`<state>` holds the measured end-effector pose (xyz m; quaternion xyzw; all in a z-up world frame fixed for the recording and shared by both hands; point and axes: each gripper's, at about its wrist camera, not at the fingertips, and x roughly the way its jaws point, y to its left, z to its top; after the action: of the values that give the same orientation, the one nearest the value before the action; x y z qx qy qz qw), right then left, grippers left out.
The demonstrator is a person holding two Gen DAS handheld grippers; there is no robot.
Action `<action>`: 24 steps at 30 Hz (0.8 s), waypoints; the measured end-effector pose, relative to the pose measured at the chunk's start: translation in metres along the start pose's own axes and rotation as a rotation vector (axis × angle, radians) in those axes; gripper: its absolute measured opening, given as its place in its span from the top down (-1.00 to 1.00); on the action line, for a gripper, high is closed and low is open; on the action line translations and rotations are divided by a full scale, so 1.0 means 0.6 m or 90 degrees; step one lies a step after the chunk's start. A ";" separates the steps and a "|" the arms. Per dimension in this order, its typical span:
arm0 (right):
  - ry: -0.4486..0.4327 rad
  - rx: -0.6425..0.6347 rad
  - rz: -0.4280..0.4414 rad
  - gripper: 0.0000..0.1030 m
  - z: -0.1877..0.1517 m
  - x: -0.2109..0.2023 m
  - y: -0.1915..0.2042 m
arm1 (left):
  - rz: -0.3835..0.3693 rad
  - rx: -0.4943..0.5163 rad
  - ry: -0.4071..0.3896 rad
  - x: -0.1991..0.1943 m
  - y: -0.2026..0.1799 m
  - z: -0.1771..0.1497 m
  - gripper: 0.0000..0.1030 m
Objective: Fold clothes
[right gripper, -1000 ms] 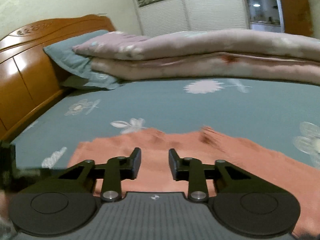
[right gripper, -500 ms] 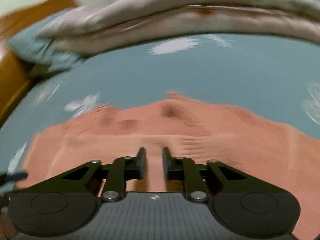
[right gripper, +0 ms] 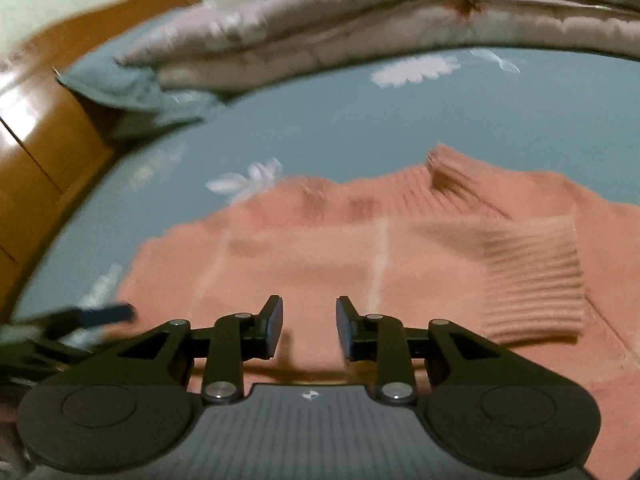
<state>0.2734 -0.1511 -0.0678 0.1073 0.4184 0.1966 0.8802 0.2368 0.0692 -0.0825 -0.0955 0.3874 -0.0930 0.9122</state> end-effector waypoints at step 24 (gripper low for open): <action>-0.071 0.043 -0.069 0.03 -0.017 -0.071 -0.001 | 0.033 0.046 -0.051 0.094 0.059 0.069 -0.98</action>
<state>0.2414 -0.1697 -0.0449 0.1244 0.3805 0.1281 0.9074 0.3088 0.0939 -0.1021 -0.0560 0.3494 -0.0797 0.9319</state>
